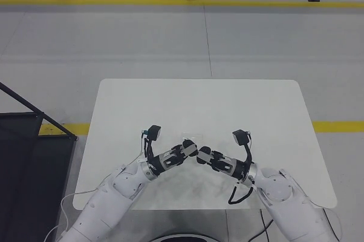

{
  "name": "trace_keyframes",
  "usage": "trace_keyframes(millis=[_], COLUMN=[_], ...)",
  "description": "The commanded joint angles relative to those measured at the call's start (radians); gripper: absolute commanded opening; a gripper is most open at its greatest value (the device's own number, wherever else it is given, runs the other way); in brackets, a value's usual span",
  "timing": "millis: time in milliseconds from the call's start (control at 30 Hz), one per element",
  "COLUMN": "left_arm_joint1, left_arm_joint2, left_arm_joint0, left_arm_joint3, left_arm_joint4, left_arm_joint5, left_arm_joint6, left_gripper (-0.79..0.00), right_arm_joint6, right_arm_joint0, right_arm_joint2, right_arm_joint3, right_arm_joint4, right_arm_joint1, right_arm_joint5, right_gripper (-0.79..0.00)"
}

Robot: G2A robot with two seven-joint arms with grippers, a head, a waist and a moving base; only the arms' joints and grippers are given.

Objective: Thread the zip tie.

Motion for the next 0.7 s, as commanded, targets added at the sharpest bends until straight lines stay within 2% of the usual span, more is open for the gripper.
trace_keyframes(millis=[0, 200, 267, 333, 600, 667], left_arm_joint1=[-0.001, -0.002, -0.002, -0.003, -0.001, 0.002], left_arm_joint2=[-0.002, -0.005, -0.007, -0.008, -0.032, -0.050], left_arm_joint0=[0.001, 0.003, 0.004, 0.004, 0.008, 0.011], left_arm_joint3=[0.000, -0.001, -0.001, -0.001, -0.009, -0.016], left_arm_joint4=[0.000, 0.002, 0.004, 0.007, 0.027, 0.043], left_arm_joint5=[-0.002, -0.004, -0.005, -0.005, -0.002, 0.001], left_arm_joint6=[-0.002, -0.007, -0.008, -0.009, -0.005, 0.000], left_gripper=[-0.785, -0.785, -0.785, -0.785, -0.785, -0.785], right_arm_joint6=[0.000, 0.001, 0.002, 0.002, -0.005, -0.008], right_arm_joint0=[0.000, 0.000, -0.001, 0.000, -0.008, -0.014], right_arm_joint2=[0.001, 0.001, 0.001, 0.002, 0.014, 0.023], right_arm_joint3=[0.000, -0.001, -0.001, -0.002, -0.006, -0.010], right_arm_joint4=[-0.002, -0.005, -0.005, -0.006, -0.015, -0.023], right_arm_joint1=[0.000, -0.001, -0.001, -0.001, 0.001, 0.002], right_arm_joint5=[-0.002, 0.002, 0.004, 0.005, 0.013, 0.014], right_gripper=[-0.785, -0.770, -0.566, -0.459, -0.182, -0.139])
